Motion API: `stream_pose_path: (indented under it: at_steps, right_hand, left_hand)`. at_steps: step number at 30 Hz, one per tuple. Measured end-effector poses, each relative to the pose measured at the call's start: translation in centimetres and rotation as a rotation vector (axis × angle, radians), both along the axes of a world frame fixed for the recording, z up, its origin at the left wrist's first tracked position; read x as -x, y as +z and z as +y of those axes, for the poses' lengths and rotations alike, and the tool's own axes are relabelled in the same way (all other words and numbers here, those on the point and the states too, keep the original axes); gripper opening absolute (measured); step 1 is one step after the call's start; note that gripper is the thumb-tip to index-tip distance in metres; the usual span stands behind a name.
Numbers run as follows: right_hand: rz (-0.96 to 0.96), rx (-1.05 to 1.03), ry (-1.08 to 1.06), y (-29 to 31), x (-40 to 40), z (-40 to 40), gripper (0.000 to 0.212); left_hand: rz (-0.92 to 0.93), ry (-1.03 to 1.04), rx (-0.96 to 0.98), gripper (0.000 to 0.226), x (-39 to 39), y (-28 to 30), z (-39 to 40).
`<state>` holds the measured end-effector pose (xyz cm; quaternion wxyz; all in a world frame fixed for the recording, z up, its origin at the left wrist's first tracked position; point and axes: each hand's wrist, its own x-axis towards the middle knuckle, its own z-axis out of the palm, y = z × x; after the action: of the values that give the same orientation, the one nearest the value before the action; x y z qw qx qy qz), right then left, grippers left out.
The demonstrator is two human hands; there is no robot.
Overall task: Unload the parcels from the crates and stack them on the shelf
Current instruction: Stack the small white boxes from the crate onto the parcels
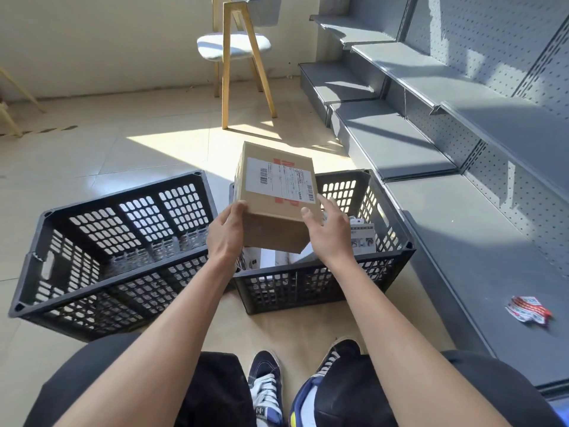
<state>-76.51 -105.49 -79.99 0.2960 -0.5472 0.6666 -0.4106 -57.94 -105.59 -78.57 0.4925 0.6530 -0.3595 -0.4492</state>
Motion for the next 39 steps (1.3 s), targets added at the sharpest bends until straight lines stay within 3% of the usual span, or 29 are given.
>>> stream_pose_path:
  at_steps: [4,9,15,19,25,31,39]
  right_hand:
    - [-0.255,-0.119,-0.014,0.2,1.0,0.2,0.072]
    - [-0.372,-0.106,-0.007,-0.3,-0.2,0.1,0.054]
    - [-0.472,-0.061,-0.107,-0.5,-1.3,0.3,0.057]
    - [-0.501,-0.022,-0.172,-0.3,-2.8,0.5,0.056]
    - [-0.446,0.102,-0.180,-0.2,-4.3,1.7,0.060]
    - [-0.375,0.105,-0.082,-0.4,-3.4,2.0,0.072]
    - [-0.136,0.140,-0.073,2.4,0.6,0.4,0.071]
  left_hand:
    - [0.021,-0.028,-0.002,0.045,-0.2,0.0,-0.1]
    - [-0.020,-0.054,0.032,0.058,0.1,-0.3,-0.3]
    - [-0.019,-0.058,0.047,0.120,1.2,-0.2,-1.0]
    - [-0.090,-0.052,0.118,0.112,3.6,0.2,-0.3]
    - [-0.028,-0.030,0.148,0.118,5.3,0.2,-0.5]
    - [0.172,0.073,0.212,0.097,3.8,-0.2,-1.2]
    - [0.282,0.003,0.187,0.099,0.7,0.7,-0.7]
